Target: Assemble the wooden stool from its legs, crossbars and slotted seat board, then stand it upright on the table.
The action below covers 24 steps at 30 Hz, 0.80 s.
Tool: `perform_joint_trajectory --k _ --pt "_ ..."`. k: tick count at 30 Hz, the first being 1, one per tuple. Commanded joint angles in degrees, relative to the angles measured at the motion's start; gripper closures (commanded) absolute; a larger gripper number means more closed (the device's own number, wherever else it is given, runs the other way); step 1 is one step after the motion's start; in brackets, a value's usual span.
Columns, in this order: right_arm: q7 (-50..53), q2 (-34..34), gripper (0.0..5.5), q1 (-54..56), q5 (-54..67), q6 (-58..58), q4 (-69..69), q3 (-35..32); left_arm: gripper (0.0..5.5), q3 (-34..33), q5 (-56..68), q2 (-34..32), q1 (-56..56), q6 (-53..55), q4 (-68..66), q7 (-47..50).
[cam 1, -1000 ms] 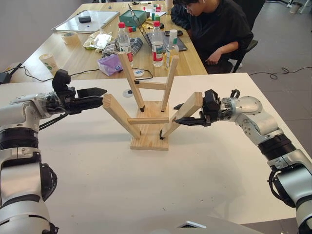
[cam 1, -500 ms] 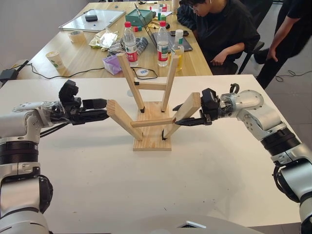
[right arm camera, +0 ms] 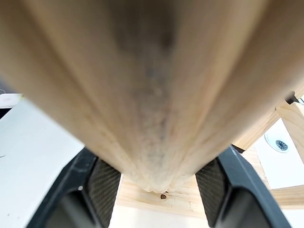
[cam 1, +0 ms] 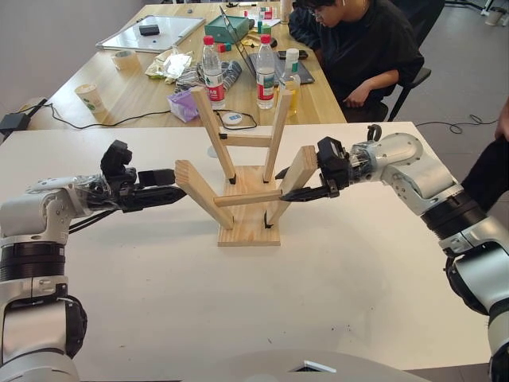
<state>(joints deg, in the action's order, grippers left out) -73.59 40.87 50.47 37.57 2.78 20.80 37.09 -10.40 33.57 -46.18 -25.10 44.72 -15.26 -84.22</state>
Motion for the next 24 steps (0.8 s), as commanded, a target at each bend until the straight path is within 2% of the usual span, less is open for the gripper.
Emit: perform_joint_trajectory --k 1,3,6,14,19,22,24 --pt "-6.39 -4.98 3.45 -6.55 -27.71 18.1 10.09 25.78 1.26 -1.15 5.56 4.24 1.99 4.61 9.47 5.58" --pt "-7.81 -6.13 3.45 -6.44 -24.67 20.47 11.02 26.11 1.26 -1.09 5.75 4.5 2.49 4.58 9.94 6.02" --pt "-12.83 -3.39 3.45 -6.55 -16.53 26.22 6.31 24.19 1.26 -2.3 6.65 4.77 4.31 4.84 11.69 7.47" --pt "-15.7 7.48 3.45 -13.2 -24.2 20.85 2.37 29.02 1.26 -3.95 8.28 6.56 5.29 5.49 12.95 10.55" --pt "-14.35 4.97 3.45 -14.52 -19.31 23.3 16.48 22.66 1.26 -4.38 8.35 7.09 4.77 5.78 12.17 11.36" --pt "-12.18 3.75 3.45 -14.38 -18.62 23.1 18.86 21.28 1.26 -4.2 8.71 6.8 4.13 6.17 11.78 11.66" --pt "-10.17 4.15 3.45 -15.43 -18.21 22.04 15.59 21.5 1.26 -3.81 9.01 6.58 3.98 6.29 11.76 11.89"
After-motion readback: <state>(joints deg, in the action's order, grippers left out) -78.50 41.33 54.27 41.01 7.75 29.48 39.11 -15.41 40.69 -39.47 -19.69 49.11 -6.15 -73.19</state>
